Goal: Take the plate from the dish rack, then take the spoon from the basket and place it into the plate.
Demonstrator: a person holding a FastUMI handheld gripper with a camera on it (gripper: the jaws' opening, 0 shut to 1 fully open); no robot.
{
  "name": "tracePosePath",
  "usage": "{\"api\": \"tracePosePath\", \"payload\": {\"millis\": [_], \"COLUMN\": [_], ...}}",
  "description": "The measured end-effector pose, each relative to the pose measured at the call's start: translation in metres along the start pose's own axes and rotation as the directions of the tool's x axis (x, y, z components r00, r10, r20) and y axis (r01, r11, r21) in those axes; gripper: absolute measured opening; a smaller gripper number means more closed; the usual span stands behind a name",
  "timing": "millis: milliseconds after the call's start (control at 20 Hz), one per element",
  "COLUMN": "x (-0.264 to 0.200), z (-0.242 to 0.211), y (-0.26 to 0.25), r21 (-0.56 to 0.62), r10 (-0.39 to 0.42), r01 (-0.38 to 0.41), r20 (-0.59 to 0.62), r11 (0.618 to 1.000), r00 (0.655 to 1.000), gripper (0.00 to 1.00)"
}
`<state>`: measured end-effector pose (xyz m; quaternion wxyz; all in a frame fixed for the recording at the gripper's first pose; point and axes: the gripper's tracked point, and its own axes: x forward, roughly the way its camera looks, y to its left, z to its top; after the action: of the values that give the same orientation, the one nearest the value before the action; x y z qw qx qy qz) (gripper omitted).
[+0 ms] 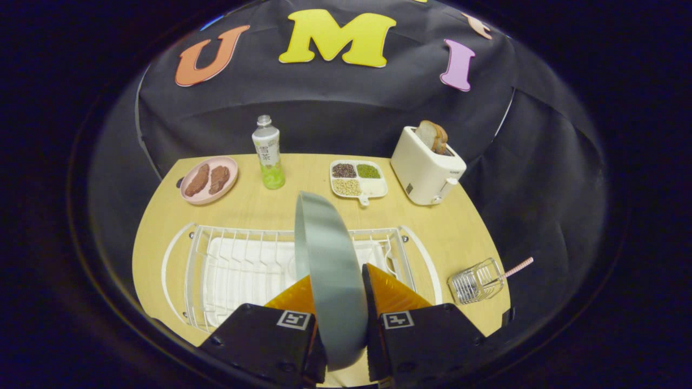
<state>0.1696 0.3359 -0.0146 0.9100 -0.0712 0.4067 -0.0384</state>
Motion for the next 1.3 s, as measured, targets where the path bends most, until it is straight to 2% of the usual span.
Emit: {"api": "tracePosePath", "payload": {"millis": [250, 450, 550, 850, 1050, 1300], "x": [-0.056, -0.091, -0.091, -0.067, -0.037, 0.001], "z": [-0.034, -0.076, -0.104, -0.184, -0.238, -0.285], "y": [-0.01, -0.034, -0.055, -0.097, -0.107, -0.1], "r21": [-0.021, -0.065, -0.067, 0.069, 0.229, 0.39], "r10": [0.135, 0.205, 0.205, 0.308, 0.422, 0.529], "r01": [-0.135, -0.199, -0.2, -0.309, -0.403, -0.452], "r20": [0.04, 0.092, 0.082, 0.025, -0.038, -0.113], "r11": [0.991, 0.978, 0.977, 0.949, 0.886, 0.802], "r00": [0.99, 0.974, 0.975, 0.951, 0.906, 0.841], "gripper": [0.34, 0.34, 0.34, 0.34, 0.34, 0.34]}}
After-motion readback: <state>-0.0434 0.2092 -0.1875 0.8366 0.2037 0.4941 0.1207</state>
